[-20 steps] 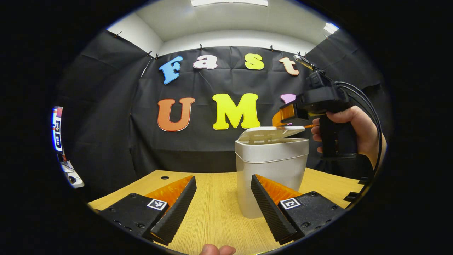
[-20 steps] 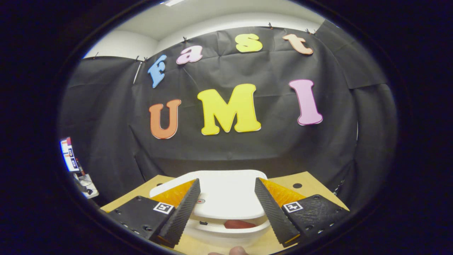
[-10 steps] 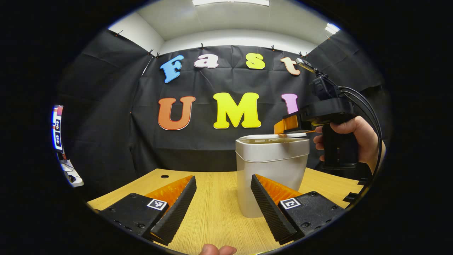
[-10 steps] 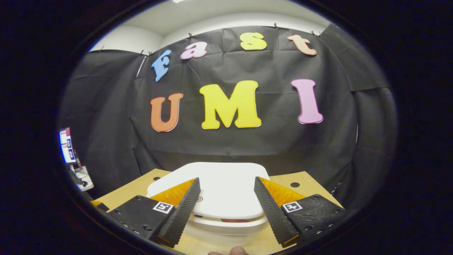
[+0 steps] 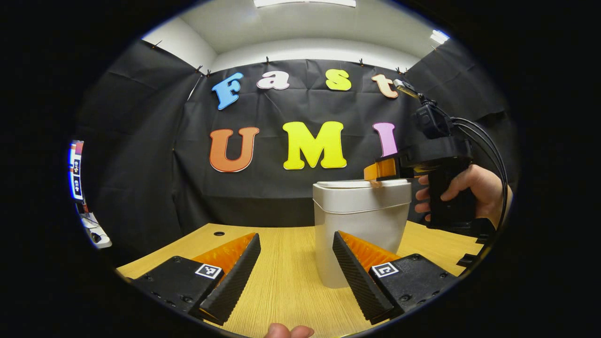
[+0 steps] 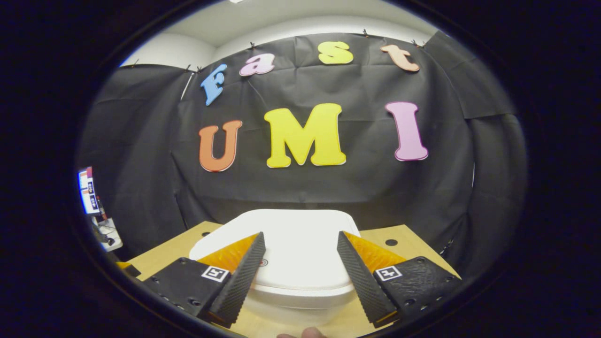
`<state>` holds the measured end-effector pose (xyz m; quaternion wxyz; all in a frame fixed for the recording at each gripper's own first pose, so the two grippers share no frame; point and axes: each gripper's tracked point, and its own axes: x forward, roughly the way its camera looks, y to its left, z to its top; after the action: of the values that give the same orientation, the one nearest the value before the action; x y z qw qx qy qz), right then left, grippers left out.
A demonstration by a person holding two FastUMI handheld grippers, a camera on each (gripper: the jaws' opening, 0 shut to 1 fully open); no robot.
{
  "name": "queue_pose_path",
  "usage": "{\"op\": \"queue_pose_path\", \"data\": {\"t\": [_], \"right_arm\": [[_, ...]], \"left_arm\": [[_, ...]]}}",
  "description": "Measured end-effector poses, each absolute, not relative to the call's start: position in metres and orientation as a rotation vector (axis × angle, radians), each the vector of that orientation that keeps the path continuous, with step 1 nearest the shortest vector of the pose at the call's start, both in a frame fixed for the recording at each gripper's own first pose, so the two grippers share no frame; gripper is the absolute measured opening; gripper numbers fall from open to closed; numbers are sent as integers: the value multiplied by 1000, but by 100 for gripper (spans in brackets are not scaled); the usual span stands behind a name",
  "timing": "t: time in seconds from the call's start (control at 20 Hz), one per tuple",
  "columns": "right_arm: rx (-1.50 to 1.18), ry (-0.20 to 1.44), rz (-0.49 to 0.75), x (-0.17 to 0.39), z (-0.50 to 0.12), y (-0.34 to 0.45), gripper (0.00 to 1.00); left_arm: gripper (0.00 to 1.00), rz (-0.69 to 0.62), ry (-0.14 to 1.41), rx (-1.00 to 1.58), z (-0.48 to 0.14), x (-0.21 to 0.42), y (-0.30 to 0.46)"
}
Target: Press the lid of the desktop garbage bin to open it, pick up the crumpled paper on the desktop and throw it into the bin, then pick up the pop can on the desktop and drop it into the bin, and finally close the garbage bin lid.
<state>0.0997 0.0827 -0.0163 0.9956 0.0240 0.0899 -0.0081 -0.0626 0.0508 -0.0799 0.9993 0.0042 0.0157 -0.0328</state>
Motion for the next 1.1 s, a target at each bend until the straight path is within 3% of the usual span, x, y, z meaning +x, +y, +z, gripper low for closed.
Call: {"op": "queue_pose_path", "data": {"t": [0.3,0.55,0.65,0.85,1.1], "right_arm": [[-14,215,12,100,-23,80,99],[60,112,61,94,-9,93,95],[69,42,38,89,4,84,98],[37,-80,-5,46,22,68,97],[-92,-148,-105,-25,-18,43,97]], "left_arm": [[100,-56,45,-19,-83,-61,57],[100,-17,41,-18,-82,-55,64],[100,-6,14,-6,-73,-52,62],[100,-6,-10,7,-73,-49,52],[100,-80,-19,3,-73,-52,31]]}}
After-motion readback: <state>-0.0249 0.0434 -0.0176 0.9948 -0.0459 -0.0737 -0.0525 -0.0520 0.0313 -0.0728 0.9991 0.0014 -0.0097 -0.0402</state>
